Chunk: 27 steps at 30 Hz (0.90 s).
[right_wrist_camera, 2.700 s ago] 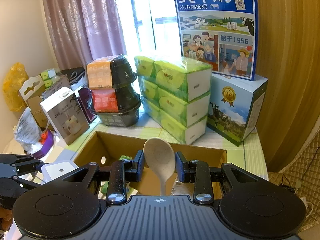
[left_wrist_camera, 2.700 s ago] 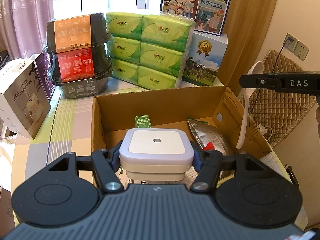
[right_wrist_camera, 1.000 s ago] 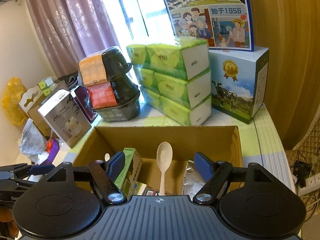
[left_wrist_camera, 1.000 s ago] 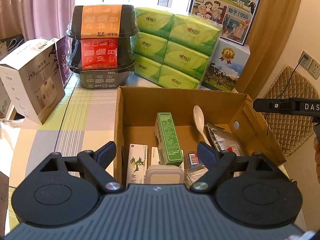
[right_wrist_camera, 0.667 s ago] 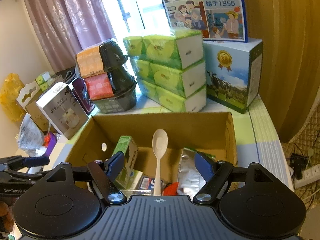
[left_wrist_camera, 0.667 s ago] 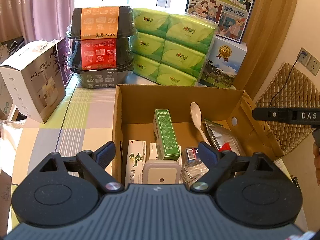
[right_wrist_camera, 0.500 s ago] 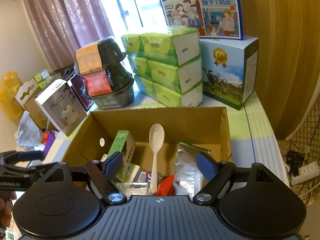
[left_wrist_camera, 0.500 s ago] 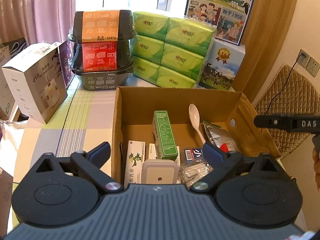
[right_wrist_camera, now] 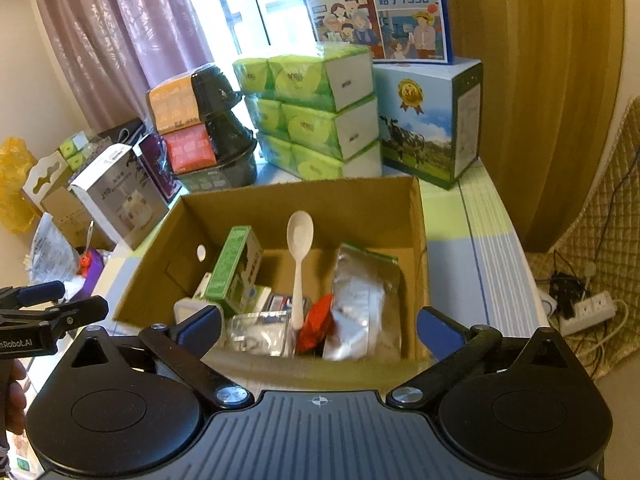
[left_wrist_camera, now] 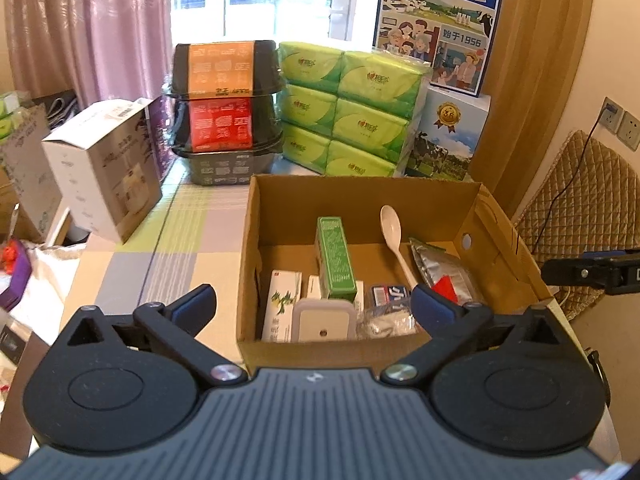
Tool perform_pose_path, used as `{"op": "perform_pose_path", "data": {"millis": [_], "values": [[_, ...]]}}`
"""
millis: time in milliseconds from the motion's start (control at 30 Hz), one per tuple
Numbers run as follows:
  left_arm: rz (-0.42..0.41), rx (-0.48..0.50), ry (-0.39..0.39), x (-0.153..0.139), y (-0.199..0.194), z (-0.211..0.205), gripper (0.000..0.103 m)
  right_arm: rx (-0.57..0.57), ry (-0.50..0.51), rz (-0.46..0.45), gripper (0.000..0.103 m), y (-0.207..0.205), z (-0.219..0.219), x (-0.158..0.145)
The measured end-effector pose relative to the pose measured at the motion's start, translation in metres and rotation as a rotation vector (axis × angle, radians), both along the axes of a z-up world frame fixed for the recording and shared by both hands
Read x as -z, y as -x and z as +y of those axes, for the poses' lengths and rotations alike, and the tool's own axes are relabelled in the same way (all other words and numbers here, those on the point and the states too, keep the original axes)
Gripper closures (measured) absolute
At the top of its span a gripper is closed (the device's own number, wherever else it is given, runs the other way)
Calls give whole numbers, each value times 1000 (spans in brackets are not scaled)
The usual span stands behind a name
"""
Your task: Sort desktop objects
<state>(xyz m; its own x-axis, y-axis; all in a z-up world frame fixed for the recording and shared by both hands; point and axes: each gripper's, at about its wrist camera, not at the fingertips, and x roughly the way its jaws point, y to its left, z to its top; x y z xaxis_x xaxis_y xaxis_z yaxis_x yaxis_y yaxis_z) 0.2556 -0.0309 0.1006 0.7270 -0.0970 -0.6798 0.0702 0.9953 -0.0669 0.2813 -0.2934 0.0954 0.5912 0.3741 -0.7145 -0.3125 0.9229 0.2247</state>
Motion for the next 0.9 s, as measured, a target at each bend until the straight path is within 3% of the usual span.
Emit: {"op": "perform_pose_path", "data": {"millis": [300,900], "values": [[3,-45,-7,-24,52,-11,1,9,2,14,2,51,-11,-13],[-9,-93,9,-62,153,-25,1,54,-4,-83,2,166,-38,-51]]}}
